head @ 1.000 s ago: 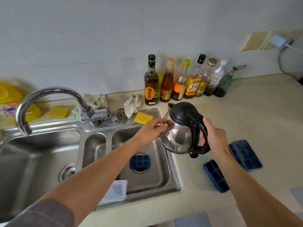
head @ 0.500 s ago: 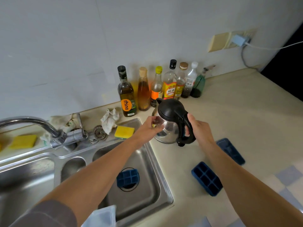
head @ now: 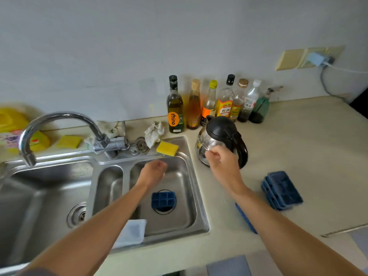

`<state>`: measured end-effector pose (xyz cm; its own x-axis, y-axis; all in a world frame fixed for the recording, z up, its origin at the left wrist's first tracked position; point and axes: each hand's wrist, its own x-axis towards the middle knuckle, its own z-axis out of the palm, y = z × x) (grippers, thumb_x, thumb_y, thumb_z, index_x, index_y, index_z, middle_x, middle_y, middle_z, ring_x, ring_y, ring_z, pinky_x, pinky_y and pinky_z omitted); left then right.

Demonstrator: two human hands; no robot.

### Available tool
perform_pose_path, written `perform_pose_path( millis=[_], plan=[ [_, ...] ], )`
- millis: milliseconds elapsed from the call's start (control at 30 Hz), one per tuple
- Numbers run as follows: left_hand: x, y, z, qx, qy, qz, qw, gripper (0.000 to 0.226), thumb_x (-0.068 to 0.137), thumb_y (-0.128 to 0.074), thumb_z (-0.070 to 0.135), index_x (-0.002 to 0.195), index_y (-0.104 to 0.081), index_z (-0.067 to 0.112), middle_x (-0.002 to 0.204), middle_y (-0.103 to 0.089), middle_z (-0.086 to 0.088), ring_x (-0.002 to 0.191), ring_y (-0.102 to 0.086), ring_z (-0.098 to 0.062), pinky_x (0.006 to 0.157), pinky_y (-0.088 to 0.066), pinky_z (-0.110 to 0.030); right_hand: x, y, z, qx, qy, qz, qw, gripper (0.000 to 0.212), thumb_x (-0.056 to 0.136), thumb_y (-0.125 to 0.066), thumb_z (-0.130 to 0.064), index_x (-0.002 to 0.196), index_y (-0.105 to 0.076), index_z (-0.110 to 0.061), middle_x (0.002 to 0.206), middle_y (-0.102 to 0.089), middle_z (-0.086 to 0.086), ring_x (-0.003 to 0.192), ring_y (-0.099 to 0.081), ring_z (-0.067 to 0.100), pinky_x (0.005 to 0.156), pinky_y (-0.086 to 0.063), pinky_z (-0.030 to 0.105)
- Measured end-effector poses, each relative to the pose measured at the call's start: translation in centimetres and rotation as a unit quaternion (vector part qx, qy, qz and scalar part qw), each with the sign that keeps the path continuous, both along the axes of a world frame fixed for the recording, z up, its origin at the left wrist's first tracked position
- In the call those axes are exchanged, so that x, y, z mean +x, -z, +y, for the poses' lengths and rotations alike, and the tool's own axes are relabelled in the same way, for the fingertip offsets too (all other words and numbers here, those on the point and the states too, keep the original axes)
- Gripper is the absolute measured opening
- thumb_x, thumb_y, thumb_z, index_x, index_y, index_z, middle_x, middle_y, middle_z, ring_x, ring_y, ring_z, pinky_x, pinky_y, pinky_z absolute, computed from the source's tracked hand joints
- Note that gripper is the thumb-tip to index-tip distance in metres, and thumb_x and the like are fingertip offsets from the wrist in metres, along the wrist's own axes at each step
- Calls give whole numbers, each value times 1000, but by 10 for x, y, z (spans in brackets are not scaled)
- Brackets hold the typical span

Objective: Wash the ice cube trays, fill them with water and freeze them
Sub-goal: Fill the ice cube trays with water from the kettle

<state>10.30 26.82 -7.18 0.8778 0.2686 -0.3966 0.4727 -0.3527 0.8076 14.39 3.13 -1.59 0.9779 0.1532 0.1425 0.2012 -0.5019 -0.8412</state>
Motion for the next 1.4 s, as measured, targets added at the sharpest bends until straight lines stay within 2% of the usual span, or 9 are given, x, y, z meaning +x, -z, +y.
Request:
perform_pose_path(
  millis=[167, 433, 567, 733, 867, 1033, 1167, 1300, 1400],
  plan=[
    [-95, 8, 40, 131, -71, 49, 988, 16, 101, -57, 28, 91, -68, 21, 80, -64, 7, 74, -66, -14, 65, -51, -27, -55, 39, 49, -24, -130, 167, 977, 19, 95, -60, -24, 77, -62, -20, 74, -66, -3, 73, -65, 16, 70, -50, 34],
    [-198, 33, 72, 165, -141, 138, 966, 22, 97, -55, 22, 97, -70, 6, 91, -71, -14, 87, -65, -30, 77, -52, -35, -128, 115, 109, -103, -260, 332, 901, 31, 98, -58, -24, 104, -65, 5, 97, -71, 24, 73, -64, 29, 72, -52, 39],
    [-213, 46, 73, 156, -142, 142, 967, 22, 97, -59, 23, 109, -68, 7, 97, -70, -11, 88, -62, -27, 72, -46, -31, -139, 137, 131, -153, -278, 333, 888, 29, 98, -59, -20, 71, -52, -16, 64, -52, 3, 61, -50, 20, 64, -38, 33],
    [-214, 61, 75, 151, -124, 141, 970, 31, 99, -57, 24, 126, -64, 12, 115, -70, -8, 102, -64, -27, 79, -44, -26, -146, 147, 148, -207, -279, 308, 886, 26, 102, -57, -23, 81, -61, -7, 73, -57, 6, 69, -54, 22, 64, -40, 32],
    [-216, 63, 78, 173, -138, 125, 967, 16, 98, -53, 21, 103, -67, 13, 94, -72, -6, 90, -66, -32, 76, -53, -36, -149, 144, 154, -219, -261, 295, 893, 33, 101, -59, -27, 70, -52, -16, 64, -51, -2, 60, -49, 15, 57, -37, 29],
    [-202, 58, 88, 183, -156, 103, 965, 23, 97, -59, 23, 115, -65, 11, 83, -66, 5, 79, -61, -19, 69, -44, -28, -134, 131, 154, -167, -209, 286, 920, 19, 99, -60, -26, 95, -66, -8, 88, -68, 3, 83, -64, 21, 77, -52, 38],
    [-160, 56, 82, 152, -96, 99, 979, 36, 96, -64, 22, 131, -62, 11, 96, -68, -2, 91, -63, -23, 82, -49, -30, -107, 127, 141, -139, -148, 291, 935, 11, 97, -64, -22, 97, -65, -11, 85, -67, -2, 79, -63, 17, 60, -43, 26],
    [-104, 66, 69, 137, -17, 75, 988, 25, 97, -62, 15, 123, -64, 14, 101, -70, -3, 84, -65, -15, 70, -52, -21, -76, 133, 117, -154, -88, 279, 944, 11, 98, -65, -20, 106, -66, -13, 95, -67, -4, 85, -63, 15, 60, -40, 22],
    [-66, 82, 61, 132, 33, 85, 987, 33, 97, -61, 11, 130, -58, 13, 101, -68, -4, 88, -67, -20, 81, -59, -33, -56, 148, 105, -187, -58, 273, 942, 12, 99, -62, -18, 107, -64, -10, 93, -62, -2, 86, -59, 18, 54, -32, 16]
  ],
)
